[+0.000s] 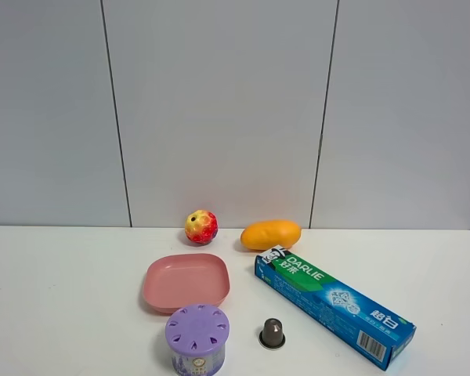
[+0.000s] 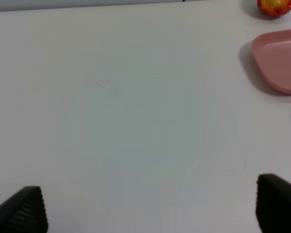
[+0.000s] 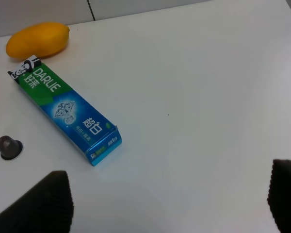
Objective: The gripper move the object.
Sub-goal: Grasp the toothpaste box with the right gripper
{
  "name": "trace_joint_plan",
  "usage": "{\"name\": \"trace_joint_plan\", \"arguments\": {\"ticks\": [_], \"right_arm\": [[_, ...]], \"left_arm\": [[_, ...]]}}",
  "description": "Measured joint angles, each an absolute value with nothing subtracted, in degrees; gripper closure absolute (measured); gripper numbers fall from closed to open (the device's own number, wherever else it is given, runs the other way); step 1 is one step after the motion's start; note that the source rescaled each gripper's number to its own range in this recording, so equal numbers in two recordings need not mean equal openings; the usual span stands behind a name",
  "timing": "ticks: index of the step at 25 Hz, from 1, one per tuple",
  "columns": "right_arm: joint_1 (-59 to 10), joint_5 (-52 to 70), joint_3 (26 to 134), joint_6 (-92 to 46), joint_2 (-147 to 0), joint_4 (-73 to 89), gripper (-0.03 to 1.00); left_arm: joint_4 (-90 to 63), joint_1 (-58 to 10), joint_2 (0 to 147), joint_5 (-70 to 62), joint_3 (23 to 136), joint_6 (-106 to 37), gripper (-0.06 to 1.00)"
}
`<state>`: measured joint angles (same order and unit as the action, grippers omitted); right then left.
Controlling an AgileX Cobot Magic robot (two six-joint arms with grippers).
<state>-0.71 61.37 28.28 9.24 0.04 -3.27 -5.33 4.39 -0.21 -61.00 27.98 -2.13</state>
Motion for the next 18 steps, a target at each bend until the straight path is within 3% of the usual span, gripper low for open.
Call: {"name": "trace_joint_plan", "arguments": {"ticks": [1,18], "right_arm": [[-0.71,61.37,28.28,9.24,0.04,-3.27,0.03],[-0.71,61.37,28.28,9.24,0.04,-3.27,0.03]], "left_arm": [[-5.33,4.39,-0.21,-61.00,27.98,-2.13,-0.06],[-5.33,4.39,-0.21,-61.00,27.98,-2.13,-0.06]]}}
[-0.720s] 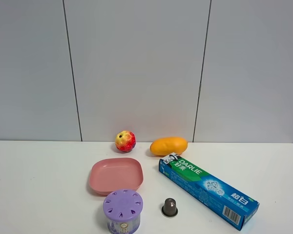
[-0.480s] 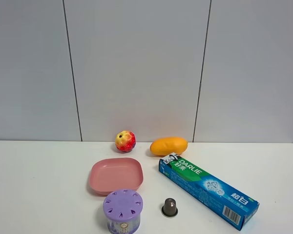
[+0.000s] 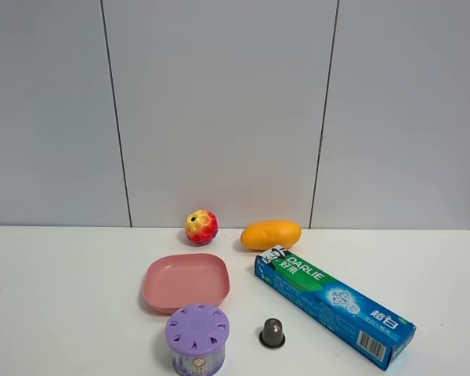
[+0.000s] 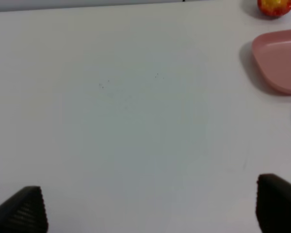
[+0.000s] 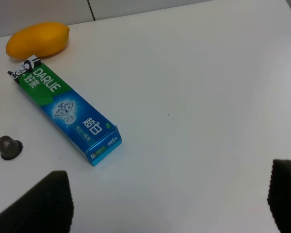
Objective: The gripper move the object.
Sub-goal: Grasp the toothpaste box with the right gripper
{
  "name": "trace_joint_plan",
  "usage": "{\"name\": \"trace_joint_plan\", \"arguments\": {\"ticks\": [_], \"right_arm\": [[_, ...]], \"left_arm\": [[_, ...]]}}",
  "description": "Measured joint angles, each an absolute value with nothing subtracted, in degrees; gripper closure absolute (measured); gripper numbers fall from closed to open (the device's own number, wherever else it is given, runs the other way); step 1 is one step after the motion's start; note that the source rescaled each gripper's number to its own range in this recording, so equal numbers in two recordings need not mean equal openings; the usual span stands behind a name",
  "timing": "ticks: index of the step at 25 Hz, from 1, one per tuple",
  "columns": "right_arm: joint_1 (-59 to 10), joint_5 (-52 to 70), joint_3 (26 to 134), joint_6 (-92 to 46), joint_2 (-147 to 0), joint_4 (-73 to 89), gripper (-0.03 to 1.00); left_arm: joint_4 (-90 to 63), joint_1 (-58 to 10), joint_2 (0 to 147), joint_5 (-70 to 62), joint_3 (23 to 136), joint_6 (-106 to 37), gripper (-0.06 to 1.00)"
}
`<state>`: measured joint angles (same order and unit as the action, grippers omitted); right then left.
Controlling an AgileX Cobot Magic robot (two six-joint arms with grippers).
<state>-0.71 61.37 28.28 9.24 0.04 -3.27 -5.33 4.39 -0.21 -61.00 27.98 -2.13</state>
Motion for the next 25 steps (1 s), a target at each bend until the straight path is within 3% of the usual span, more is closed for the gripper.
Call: {"name": "trace_joint_plan", "arguments": {"ticks": [25], "right_arm": [[-0.71,61.31,28.28,8.29,0.04,-1.45,0.03]], "left_arm": [[-5.33,4.39,-0.21,-61.00,27.98,-2.15,-0.06]]}}
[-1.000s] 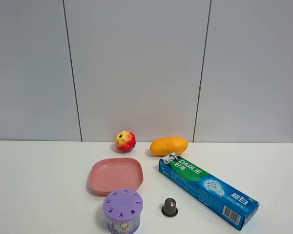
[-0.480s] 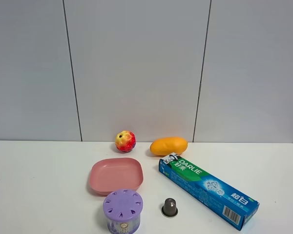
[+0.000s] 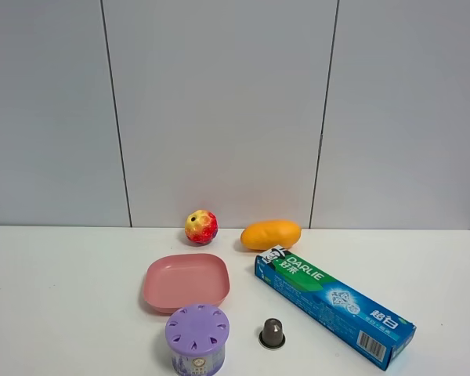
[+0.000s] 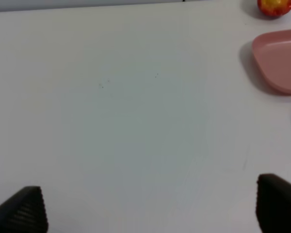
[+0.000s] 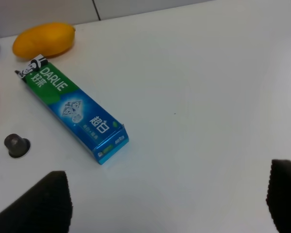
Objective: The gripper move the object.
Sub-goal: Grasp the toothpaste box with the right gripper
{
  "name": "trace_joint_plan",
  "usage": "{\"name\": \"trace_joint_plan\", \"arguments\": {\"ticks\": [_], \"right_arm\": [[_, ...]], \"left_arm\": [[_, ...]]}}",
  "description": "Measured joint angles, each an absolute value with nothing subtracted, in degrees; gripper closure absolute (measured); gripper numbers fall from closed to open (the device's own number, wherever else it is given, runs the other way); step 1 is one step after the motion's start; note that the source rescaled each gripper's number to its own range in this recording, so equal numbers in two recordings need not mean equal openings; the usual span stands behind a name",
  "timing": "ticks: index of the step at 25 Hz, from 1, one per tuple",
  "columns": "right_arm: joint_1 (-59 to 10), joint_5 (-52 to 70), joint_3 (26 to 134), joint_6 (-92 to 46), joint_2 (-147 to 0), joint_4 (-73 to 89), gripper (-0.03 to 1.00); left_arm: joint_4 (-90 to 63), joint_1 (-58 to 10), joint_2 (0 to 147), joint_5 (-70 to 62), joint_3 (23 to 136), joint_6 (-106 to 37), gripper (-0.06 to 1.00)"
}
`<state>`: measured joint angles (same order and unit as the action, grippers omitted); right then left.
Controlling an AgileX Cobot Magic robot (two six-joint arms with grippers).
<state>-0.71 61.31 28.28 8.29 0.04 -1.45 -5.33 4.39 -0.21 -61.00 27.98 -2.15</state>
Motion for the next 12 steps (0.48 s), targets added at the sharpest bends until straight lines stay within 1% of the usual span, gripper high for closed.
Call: {"name": "trace_joint_plan", "arguments": {"ticks": [3,6,9,12], "right_arm": [[-0.71,60.97,28.50,3.16,-0.49,2.50,0.03],[-0.71,58.07,32.62,-4.80,-4.47,8.88,0.03],[-0.71,53.42,41.32,-7.35,-12.79,13.10,0.03],[-0.71,53.31,50.72,-11.81,-24.09,17.15,0.03]], "left_arm": [[-5.33,4.39,-0.21,-61.00,27.98,-2.15,-0.06],[-5.33,4.39,-0.21,-61.00,27.98,-2.15,-0.06],[-5.33,4.39,-0.21,-61.00,27.98,-2.15,-0.06],[-5.33,4.39,-0.21,-61.00,27.98,-2.15,-0.06]]}}
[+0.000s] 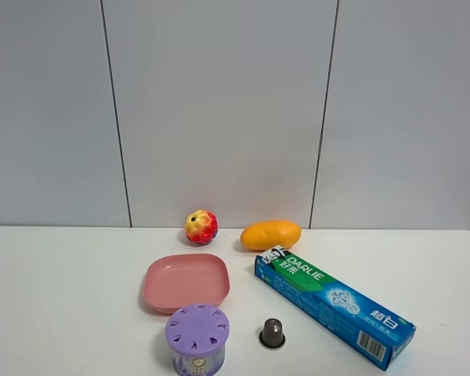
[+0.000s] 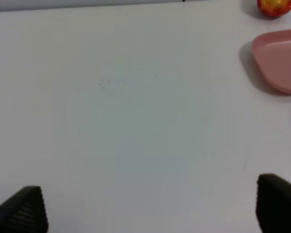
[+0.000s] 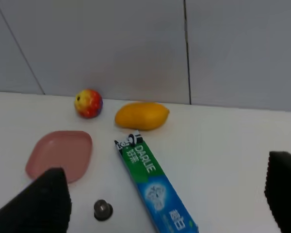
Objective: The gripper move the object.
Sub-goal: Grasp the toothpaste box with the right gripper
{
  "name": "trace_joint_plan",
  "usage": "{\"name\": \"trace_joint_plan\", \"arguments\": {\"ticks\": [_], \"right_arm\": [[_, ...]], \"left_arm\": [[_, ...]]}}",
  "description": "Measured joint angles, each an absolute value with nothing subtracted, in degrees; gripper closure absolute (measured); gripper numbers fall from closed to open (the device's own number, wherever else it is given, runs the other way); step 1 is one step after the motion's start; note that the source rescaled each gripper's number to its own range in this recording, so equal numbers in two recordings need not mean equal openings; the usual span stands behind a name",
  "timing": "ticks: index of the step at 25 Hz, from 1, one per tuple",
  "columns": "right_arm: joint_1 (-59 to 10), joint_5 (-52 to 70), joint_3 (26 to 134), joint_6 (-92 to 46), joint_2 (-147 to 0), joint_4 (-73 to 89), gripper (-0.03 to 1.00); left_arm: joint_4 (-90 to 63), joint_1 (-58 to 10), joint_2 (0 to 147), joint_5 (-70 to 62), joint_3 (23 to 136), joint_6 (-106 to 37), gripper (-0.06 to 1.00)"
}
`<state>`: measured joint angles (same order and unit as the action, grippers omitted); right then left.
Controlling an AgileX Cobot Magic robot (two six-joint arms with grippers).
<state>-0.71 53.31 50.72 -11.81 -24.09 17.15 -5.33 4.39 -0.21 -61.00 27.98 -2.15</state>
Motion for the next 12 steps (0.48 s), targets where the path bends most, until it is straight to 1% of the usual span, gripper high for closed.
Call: {"name": "trace_joint_plan", "arguments": {"ticks": [3,5,9,12], "right_arm": [[-0.71,57.44,59.91,-18.83,-36.43,23.22,0.03],[-0.71,60.67,65.49,-20.18,-45.14,25.17,0.03],[-0.71,66.19,73.79,-15.10,-59.80,22.49,0.03],[-2.88,68.31,75.61,-10.32,-67.74,16.66,0.03]], "left_arm": [[-5.33,4.39,-0.21,-61.00,27.98,-2.15,-0.06],[-5.33,4.39,-0.21,-61.00,27.98,-2.15,-0.06],[-5.33,4.39,-0.21,-61.00,27.98,-2.15,-0.06],[-5.33,4.39,-0.21,-61.00,27.98,-2.15,-0.06]]}}
